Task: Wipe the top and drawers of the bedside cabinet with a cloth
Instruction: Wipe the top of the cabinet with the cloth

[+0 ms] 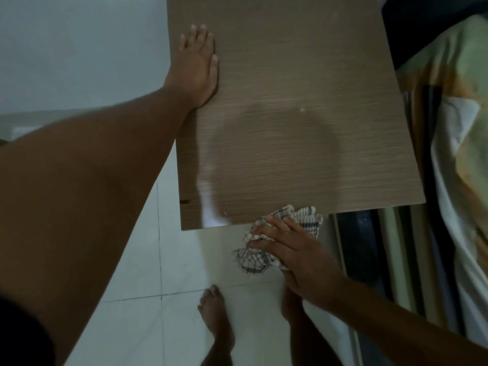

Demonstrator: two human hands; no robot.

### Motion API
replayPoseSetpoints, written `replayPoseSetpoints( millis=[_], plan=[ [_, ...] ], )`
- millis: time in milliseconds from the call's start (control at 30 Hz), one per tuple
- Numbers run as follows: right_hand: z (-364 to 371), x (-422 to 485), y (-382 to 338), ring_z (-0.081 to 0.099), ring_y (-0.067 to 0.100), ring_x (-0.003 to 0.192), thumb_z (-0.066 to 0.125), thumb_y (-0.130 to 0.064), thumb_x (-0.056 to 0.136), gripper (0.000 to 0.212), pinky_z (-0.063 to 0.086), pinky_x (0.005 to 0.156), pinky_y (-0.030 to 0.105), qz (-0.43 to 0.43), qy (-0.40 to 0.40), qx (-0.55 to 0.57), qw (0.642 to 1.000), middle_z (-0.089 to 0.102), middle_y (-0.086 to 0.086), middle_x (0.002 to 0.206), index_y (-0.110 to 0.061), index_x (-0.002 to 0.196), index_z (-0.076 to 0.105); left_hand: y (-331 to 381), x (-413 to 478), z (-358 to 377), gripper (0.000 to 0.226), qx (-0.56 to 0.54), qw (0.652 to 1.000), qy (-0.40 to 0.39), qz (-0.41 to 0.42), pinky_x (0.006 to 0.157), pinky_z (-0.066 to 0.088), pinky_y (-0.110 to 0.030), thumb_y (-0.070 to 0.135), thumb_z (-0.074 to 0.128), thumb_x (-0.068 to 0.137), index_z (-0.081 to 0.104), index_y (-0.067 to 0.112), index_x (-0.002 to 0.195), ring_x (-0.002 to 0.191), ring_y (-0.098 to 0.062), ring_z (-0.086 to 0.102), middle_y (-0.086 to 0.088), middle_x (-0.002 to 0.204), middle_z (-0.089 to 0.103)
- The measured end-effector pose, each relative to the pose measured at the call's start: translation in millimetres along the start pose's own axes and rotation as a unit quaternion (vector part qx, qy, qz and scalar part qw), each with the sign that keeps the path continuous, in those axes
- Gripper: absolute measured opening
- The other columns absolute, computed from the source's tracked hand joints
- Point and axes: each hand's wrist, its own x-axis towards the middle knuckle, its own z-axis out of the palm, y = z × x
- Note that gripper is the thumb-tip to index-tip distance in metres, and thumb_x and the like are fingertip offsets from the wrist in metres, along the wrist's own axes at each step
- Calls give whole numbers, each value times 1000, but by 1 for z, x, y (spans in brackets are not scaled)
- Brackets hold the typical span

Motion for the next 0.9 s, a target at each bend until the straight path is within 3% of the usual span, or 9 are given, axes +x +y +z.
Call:
replayPoseSetpoints(
  millis=[133,233,333,500,633,767,833,900],
  plan=[
    [-15,2,-22,41,14,142,39,-11,91,49,34,118,32,26,44,125,991,50,-3,148,-19,134,60,-2,0,1,58,-8,1000,9,-3,128,0,-43,28,22,108,20,-2,158,157,-34,5,-21,167,15],
    [-36,27,-24,44,9,140,40,-3,96,45,35,116,25,43,108,193,974,52,-6,146,-16,135,59,-3,3,1,60,-19,1000,7,-12,126,-1,-43,29,23,107,19,-2,158,157,-36,3,-22,167,12],
    [-58,65,-15,48,8,136,50,3,95,43,39,115,31,62,180,216,958,56,-3,143,-11,134,60,-12,6,-5,59,-13,1000,-5,1,126,-1,-43,29,26,107,18,0,158,156,-37,0,-21,168,7],
    [-92,153,24,49,12,135,47,3,97,43,38,116,36,76,265,174,945,56,3,142,-10,137,57,-31,9,-11,58,-52,998,7,-18,126,-2,-40,27,28,109,16,-1,159,157,-34,-4,-20,168,3],
    [-122,240,59,53,17,130,51,2,94,45,37,113,22,106,303,75,944,59,5,140,-11,137,58,-42,13,-7,58,-104,993,27,-54,126,-3,-40,28,25,110,11,1,159,157,-31,-6,-19,169,-2],
    [-147,332,97,48,19,136,51,-1,93,47,33,118,27,117,308,51,943,54,7,145,-14,138,57,-46,16,3,60,-160,981,60,-87,126,-3,-38,30,25,110,8,0,159,156,-32,-9,-20,168,-5],
    [-158,366,109,46,21,137,49,-1,92,49,27,117,20,118,294,16,948,51,9,146,-12,139,56,-45,14,5,63,-217,964,79,-129,126,-1,-36,32,27,110,6,-1,159,157,-32,-9,-20,168,-6],
    [-169,393,115,47,25,136,48,-2,90,50,28,114,21,106,268,-26,957,51,12,146,-10,139,56,-45,14,7,65,-264,948,80,-159,124,0,-31,34,28,110,4,-1,159,157,-29,-6,-18,169,-5]
  ],
)
